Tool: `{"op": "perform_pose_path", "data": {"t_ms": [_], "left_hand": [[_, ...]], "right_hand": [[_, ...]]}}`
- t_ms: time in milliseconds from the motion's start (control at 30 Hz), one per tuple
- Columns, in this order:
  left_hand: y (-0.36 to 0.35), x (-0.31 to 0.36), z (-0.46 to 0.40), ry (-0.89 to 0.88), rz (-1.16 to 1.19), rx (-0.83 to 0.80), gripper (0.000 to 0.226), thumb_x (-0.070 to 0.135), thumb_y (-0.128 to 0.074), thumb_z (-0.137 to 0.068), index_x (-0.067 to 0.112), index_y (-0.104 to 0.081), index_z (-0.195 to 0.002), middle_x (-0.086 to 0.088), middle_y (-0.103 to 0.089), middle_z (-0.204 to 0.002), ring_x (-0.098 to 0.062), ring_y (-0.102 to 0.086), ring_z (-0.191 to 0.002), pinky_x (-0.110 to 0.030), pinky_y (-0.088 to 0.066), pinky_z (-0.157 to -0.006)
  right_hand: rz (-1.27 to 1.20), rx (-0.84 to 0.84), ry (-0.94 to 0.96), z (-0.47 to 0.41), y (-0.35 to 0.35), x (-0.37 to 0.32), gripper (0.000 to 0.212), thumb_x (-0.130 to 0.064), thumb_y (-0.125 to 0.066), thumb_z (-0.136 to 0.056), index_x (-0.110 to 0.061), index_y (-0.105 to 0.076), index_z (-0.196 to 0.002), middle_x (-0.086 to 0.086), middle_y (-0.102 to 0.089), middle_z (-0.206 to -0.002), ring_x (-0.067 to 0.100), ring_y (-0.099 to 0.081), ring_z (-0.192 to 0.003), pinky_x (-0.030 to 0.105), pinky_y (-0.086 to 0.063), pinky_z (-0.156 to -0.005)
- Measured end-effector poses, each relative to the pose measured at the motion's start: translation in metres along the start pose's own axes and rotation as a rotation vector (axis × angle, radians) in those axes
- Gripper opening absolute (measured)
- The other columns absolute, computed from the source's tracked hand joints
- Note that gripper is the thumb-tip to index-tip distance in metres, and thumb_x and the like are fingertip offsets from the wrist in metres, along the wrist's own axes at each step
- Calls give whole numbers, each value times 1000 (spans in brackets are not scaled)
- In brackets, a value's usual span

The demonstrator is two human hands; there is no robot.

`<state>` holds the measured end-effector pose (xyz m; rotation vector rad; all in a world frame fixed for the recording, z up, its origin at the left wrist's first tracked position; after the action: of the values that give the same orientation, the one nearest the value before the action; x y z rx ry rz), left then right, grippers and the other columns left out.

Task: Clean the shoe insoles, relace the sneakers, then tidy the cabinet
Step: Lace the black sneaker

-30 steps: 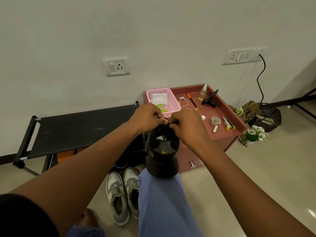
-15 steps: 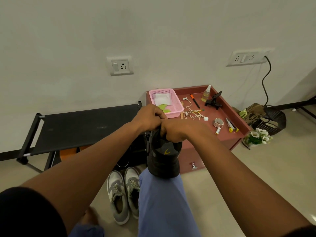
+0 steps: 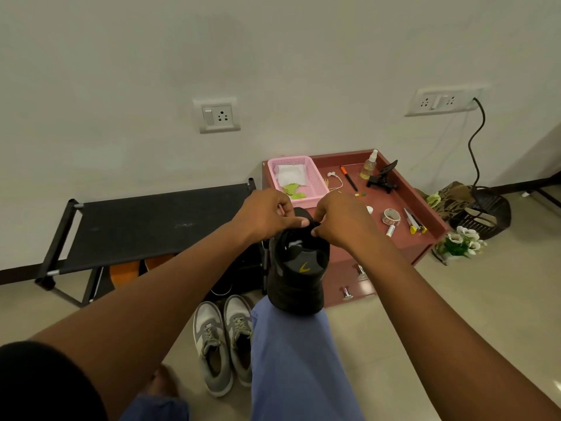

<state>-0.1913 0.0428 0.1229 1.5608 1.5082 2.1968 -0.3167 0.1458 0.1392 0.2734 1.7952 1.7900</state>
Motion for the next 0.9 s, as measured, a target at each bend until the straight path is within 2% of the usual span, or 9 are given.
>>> {"op": "perform_pose_path", "data": {"t_ms": [167,267,367,433,500,600,733,833,900], "left_hand": [[5,6,4,-9,14,-35,18,38,-88,-78,23,-78,-79,8,-69,-65,-8,-66,-65,-42,-63,-80],[7,7,6,-2,26,-90,7,23,-88,-80,23,-81,-83,7,-72,-68,-10,-70,-68,-43,-63,-83],[8,12,8,12,11,-126,14,10,-85,-81,19,-82,-91,5,-77,-76,-14,-75,-77,-40,-64,-84],[8,15,8,10,-11,-141,19,3,-83,-81,17,-83,-94,4,-77,-78,-13,-75,-79,-36,-63,-86],[6,17,7,3,-49,-161,23,0,-81,-81,16,-82,-98,5,-77,-81,-12,-74,-82,-35,-63,-88],[3,20,7,-39,-173,-165,21,6,-84,-80,19,-80,-97,10,-71,-78,-11,-71,-84,-32,-60,-89],[1,20,8,-103,-290,-94,13,10,-80,-82,20,-79,-90,12,-66,-75,-10,-66,-79,-36,-60,-86],[-3,23,10,-158,-330,-91,4,22,-77,-84,21,-78,-80,6,-71,-78,-11,-67,-74,-38,-62,-75],[-5,25,11,-174,-357,-126,19,39,-83,-81,22,-78,-75,6,-71,-77,-11,-66,-72,-35,-61,-70]], "right_hand": [[-90,-36,-14,1,7,1,16,-23,-85,-77,-16,-79,-90,6,-72,-91,26,-68,-84,34,-58,-72],[-145,-71,-32,3,13,3,16,-11,-77,-82,-19,-79,-96,5,-72,-103,26,-68,-91,31,-54,-72],[-192,-58,-41,5,15,3,27,0,-69,-85,-18,-79,-102,6,-71,-107,25,-66,-93,29,-49,-71],[-209,-29,-34,5,14,2,26,2,-66,-85,-18,-80,-96,5,-73,-106,24,-66,-91,29,-48,-71],[-230,-8,-17,5,12,1,29,4,-67,-83,-23,-76,-79,3,-74,-99,23,-67,-88,27,-47,-69],[-277,-1,-3,6,7,-1,37,6,-73,-78,-30,-70,-69,2,-74,-92,22,-69,-87,28,-53,-72],[-321,-12,-2,6,6,0,28,5,-77,-78,-22,-79,-79,2,-76,-91,20,-72,-87,32,-60,-79],[-299,-38,-26,6,7,5,25,2,-78,-78,-23,-78,-79,1,-76,-90,20,-72,-87,28,-55,-73],[-294,-60,-41,7,7,6,25,1,-77,-78,-24,-76,-77,2,-76,-89,19,-71,-85,27,-55,-70]]}}
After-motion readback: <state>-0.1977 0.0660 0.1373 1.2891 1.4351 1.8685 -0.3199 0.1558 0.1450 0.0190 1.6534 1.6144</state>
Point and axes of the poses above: each hand's wrist, its own z-axis away from the middle knuckle, its own y-axis out of the back of the hand, x = y × z, the point moved 4 cm from there along -z, towards the middle knuckle
